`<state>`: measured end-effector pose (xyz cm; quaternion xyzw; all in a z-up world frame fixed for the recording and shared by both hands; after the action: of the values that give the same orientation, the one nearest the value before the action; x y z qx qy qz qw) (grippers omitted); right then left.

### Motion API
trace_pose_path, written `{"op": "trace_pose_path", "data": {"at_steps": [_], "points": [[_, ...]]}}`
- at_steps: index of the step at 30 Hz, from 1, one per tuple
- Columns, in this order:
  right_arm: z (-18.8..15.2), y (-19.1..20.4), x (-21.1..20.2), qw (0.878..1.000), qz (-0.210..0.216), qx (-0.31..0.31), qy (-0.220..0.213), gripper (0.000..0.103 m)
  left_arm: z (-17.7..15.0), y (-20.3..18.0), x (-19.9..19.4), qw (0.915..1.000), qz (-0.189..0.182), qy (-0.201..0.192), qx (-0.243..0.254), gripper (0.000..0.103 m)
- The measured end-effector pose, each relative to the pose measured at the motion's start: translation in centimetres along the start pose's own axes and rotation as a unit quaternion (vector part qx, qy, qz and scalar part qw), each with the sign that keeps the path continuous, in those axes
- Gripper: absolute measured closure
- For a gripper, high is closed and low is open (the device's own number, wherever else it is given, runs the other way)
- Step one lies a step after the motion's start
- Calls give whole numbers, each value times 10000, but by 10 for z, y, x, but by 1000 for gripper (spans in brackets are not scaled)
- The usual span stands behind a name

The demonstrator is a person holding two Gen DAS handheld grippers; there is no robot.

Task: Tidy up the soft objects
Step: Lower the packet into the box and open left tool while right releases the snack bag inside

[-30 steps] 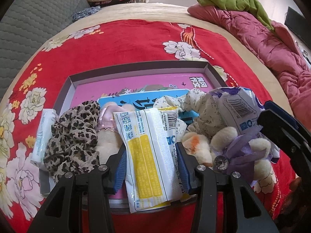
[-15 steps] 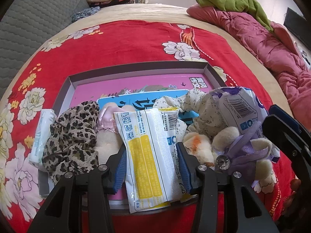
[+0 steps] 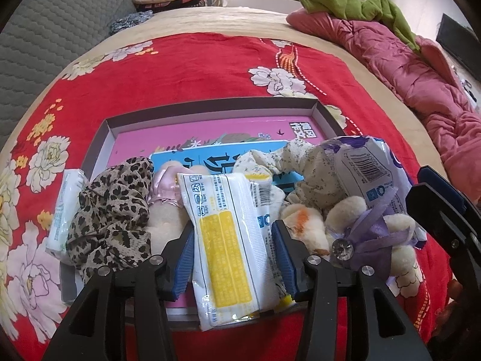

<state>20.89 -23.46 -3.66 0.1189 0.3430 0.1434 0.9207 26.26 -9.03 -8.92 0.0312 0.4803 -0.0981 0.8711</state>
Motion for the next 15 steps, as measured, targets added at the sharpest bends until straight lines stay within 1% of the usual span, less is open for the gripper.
{"op": "trace_pose_path", "data": {"at_steps": [6, 9, 12, 14, 15], "points": [[0, -1, -1, 9999, -135, 27, -11, 37, -2, 4, -7, 9999, -105, -102, -39, 50], [0, -1, -2, 9999, -157, 42, 6, 37, -2, 7, -13, 9997, -124, -189, -25, 48], [0, 4, -6, 9999, -159, 3, -17, 37, -2, 10, -19, 9995, -166, -258, -71, 43], [0, 8, -9, 9999, -153, -38, -30, 37, -3, 13, -27, 9991, -203, -349, -127, 36], [0, 12, -11, 9999, -144, -73, -45, 37, -4, 16, -33, 9988, -209, -421, -157, 34]]}}
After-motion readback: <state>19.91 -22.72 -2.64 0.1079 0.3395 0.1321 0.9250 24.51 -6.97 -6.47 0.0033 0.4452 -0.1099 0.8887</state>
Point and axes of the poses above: each gripper's, at about its wrist camera, not at the fingertips, and x roughly the way its jaws point, y to its left, z to its top, the point moved 5 cm from there along x, roughly the way its jaws point, and after that the axes turned 5 degrees about x, right-handed, at the moved point
